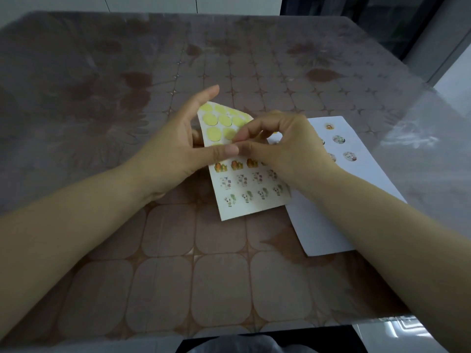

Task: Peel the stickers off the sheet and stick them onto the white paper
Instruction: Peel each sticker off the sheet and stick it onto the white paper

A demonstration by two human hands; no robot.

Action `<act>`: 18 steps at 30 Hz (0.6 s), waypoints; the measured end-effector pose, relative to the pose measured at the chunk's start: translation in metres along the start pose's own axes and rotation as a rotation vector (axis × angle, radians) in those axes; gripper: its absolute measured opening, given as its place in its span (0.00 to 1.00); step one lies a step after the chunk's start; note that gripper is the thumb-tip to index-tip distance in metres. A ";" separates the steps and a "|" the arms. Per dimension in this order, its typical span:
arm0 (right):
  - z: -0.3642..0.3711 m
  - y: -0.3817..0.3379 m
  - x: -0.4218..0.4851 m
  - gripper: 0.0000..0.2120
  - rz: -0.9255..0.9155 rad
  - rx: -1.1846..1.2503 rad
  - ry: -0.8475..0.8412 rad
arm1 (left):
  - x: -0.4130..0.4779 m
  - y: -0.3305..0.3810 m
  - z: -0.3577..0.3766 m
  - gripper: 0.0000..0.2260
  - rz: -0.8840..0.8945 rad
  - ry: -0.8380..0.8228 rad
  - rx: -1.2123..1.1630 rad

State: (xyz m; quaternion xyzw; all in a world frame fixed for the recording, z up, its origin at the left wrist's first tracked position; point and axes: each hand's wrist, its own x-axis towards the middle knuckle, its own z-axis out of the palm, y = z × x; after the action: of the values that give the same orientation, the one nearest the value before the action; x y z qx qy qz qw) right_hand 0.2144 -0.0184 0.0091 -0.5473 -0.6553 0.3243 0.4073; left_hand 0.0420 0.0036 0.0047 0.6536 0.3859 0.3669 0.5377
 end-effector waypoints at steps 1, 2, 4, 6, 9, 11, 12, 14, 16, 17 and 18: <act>0.001 0.000 0.000 0.04 0.009 0.002 -0.003 | 0.000 -0.001 0.000 0.43 -0.011 -0.015 0.015; 0.001 0.000 0.000 0.04 0.018 0.009 -0.006 | 0.000 -0.002 -0.001 0.44 -0.016 -0.026 0.033; 0.003 0.000 0.001 0.04 0.024 0.015 -0.011 | 0.001 -0.004 -0.001 0.44 -0.018 -0.033 0.069; 0.005 0.000 0.001 0.04 0.018 0.012 -0.020 | 0.002 -0.006 -0.002 0.44 -0.013 -0.046 0.102; 0.004 -0.002 0.001 0.04 0.007 0.000 -0.029 | 0.003 -0.009 -0.004 0.44 0.003 -0.062 0.136; 0.003 -0.002 0.001 0.04 -0.011 -0.010 -0.033 | 0.003 -0.009 -0.005 0.43 0.007 -0.067 0.143; 0.003 -0.003 0.000 0.04 -0.021 -0.014 -0.039 | 0.003 -0.009 -0.005 0.44 0.006 -0.074 0.149; 0.003 -0.004 0.000 0.03 -0.031 -0.002 -0.049 | 0.003 -0.009 -0.005 0.44 0.005 -0.089 0.165; 0.000 -0.006 -0.001 0.04 -0.041 0.037 -0.040 | 0.003 -0.008 -0.005 0.45 0.001 -0.096 0.189; -0.002 -0.006 0.000 0.04 -0.048 0.046 -0.025 | 0.002 -0.007 -0.004 0.45 0.001 -0.098 0.200; -0.004 -0.006 0.000 0.04 -0.051 0.042 -0.006 | 0.002 -0.007 -0.004 0.44 0.002 -0.098 0.206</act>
State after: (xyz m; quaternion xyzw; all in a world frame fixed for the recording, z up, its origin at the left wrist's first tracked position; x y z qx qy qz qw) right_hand 0.2149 -0.0192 0.0164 -0.5207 -0.6633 0.3291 0.4249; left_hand 0.0389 0.0076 -0.0014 0.7230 0.3941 0.2937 0.4855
